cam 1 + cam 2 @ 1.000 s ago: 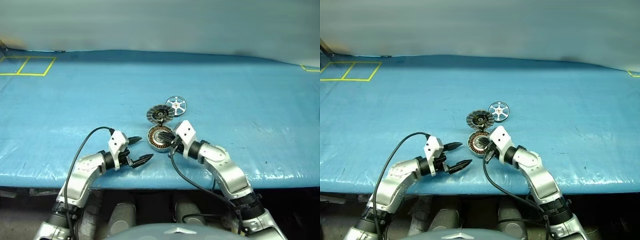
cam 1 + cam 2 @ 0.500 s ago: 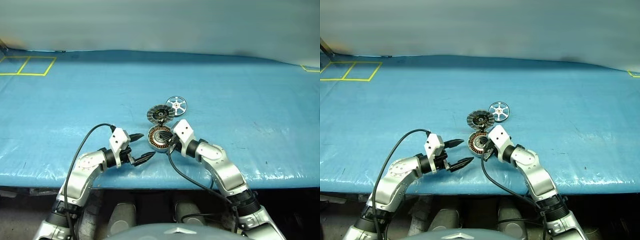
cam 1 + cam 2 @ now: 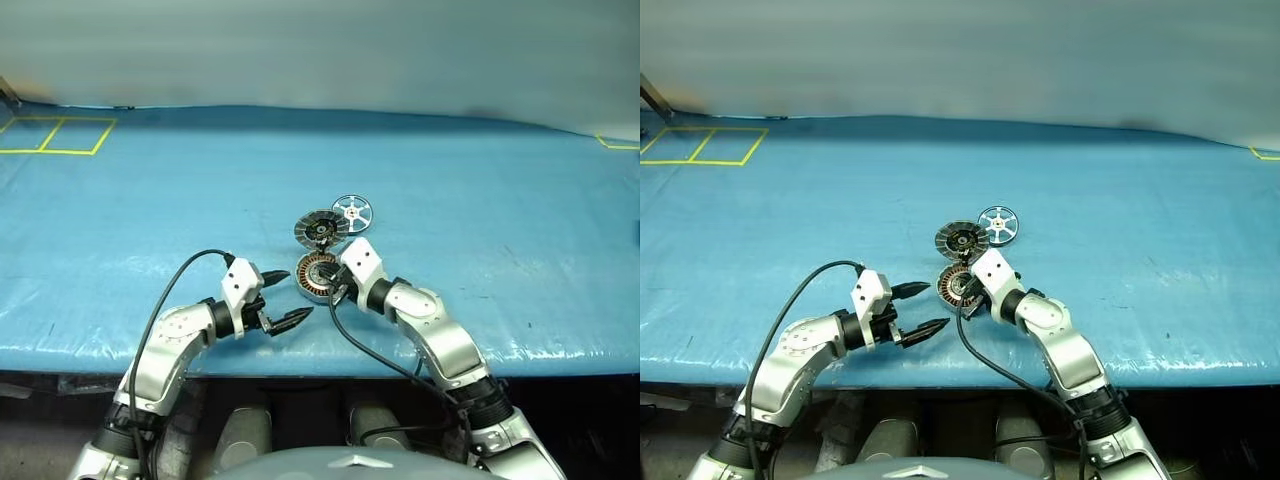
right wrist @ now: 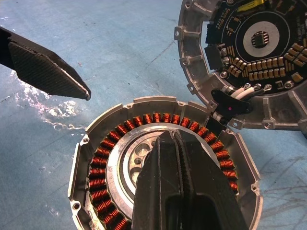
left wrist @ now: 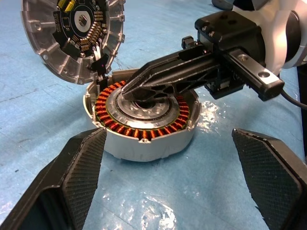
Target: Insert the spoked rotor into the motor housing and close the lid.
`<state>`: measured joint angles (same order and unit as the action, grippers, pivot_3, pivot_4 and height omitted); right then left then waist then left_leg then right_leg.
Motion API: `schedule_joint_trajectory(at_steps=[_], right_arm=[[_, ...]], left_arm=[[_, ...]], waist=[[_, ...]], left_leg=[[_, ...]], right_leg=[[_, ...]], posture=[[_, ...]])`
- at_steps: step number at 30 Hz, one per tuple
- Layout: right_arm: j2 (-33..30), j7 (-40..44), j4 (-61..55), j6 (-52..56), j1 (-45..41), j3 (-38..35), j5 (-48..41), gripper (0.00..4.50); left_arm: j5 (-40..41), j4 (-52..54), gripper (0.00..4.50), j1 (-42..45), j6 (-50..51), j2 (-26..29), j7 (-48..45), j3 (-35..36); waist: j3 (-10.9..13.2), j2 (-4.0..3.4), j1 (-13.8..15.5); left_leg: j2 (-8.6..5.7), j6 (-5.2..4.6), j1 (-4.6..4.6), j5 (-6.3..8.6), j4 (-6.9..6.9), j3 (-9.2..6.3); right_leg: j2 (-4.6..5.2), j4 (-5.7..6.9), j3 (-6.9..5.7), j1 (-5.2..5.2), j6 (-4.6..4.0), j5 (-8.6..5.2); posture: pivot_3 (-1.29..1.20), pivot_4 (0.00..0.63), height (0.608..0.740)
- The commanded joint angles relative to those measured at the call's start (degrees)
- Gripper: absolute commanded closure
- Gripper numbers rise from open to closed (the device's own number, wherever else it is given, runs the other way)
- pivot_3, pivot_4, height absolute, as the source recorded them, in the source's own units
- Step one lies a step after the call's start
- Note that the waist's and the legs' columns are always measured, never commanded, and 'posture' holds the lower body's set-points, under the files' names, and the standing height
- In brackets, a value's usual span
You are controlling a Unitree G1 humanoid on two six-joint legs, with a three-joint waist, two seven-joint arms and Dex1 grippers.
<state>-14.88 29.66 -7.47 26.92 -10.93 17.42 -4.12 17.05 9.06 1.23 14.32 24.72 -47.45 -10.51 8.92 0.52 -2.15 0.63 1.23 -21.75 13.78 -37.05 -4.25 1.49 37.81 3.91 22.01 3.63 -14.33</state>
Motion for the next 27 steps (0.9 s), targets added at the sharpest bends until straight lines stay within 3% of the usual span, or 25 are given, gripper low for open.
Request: schedule_joint_trajectory(at_steps=[1,19,24,27], right_arm=[[-0.8,0.3,2.8,7.2,3.0,0.4,-0.6,4.45],[1.1,-6.5,3.6,21.4,1.9,-0.1,-0.7,4.45],[3.7,-3.8,-2.1,10.5,4.1,-3.7,-5.9,4.45],[5.9,-4.4,-3.9,10.0,4.4,-6.2,-8.2,4.45]], left_arm=[[-0.1,-0.3,0.0,0.1,-1.9,-0.6,0.0,0.4],[-0.4,-4.3,0.0,0.5,-5.5,-0.7,-1.0,0.9],[-0.4,-4.1,0.0,0.4,-5.4,-0.7,-0.9,0.8],[-0.5,-4.0,0.0,0.4,-5.4,-0.7,-0.8,0.7]], waist=[[0.0,0.03,0.0],[-1.0,0.23,0.1],[-1.0,0.29,0.1],[-0.8,0.09,-0.1]], left_leg=[[0.01,0.0,0.06,0.0,0.0,-0.01],[0.03,0.04,0.28,0.03,0.04,-0.09],[0.02,0.05,0.16,0.04,0.09,-0.15],[0.0,0.04,-0.17,0.04,0.25,-0.06]], right_leg=[[0.0,0.0,-0.01,-0.06,-0.01,-0.01],[0.11,-0.09,-0.05,0.01,-0.06,-0.07],[0.16,-0.17,-0.06,0.1,-0.06,-0.09],[0.14,-0.16,-0.03,0.39,-0.05,-0.09]], posture=[[0.0,0.15,0.74],[0.0,0.15,0.74],[0.0,0.15,0.74],[0.0,0.15,0.74]])
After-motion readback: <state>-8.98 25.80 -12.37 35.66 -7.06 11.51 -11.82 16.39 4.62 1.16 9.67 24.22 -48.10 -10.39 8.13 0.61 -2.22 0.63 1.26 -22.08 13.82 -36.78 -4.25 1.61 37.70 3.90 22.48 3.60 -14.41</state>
